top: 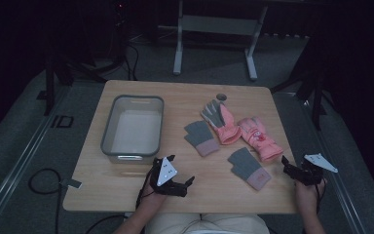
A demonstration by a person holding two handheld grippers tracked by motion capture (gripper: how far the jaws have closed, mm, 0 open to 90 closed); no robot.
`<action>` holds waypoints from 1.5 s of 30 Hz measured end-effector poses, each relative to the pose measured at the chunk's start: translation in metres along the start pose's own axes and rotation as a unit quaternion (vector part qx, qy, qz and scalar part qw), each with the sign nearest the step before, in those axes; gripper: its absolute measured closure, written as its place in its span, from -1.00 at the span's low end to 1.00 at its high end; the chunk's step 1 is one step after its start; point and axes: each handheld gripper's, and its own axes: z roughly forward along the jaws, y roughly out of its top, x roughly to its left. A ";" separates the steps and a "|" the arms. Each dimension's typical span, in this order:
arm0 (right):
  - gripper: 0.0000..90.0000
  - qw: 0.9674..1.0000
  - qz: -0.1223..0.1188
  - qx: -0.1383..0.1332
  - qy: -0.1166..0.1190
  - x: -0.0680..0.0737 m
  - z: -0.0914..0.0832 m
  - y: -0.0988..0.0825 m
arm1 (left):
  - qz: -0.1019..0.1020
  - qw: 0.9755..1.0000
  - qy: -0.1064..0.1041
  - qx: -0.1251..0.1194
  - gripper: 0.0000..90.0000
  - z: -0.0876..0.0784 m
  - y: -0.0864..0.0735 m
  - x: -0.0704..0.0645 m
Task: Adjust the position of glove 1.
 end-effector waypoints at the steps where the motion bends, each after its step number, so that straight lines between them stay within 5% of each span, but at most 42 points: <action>1: -0.69 1.000 0.002 -0.002 0.000 -0.001 0.000 0.000 | -0.001 1.000 -0.001 0.001 -1.00 0.000 0.000 0.000; 9: -0.71 1.000 0.018 0.001 -0.001 -0.004 0.000 0.000 | -0.004 1.000 -0.005 0.002 -1.00 0.000 0.000 0.001; 21: -0.71 1.000 -0.014 0.015 -0.004 0.001 0.001 0.001 | -0.005 1.000 -0.009 0.001 -1.00 0.001 0.000 0.002; 26: -0.71 1.000 -0.008 0.019 0.000 0.000 0.002 0.004 | -0.008 1.000 -0.011 0.002 -1.00 0.001 0.000 0.002; 39: -0.70 0.999 0.015 0.030 0.015 0.003 -0.015 0.038 | -0.011 1.000 -0.009 0.001 -1.00 0.001 0.000 0.003; 45: -0.72 0.999 -0.011 0.026 0.022 0.014 -0.018 0.062 | -0.009 1.000 -0.008 0.002 -1.00 0.001 0.000 0.002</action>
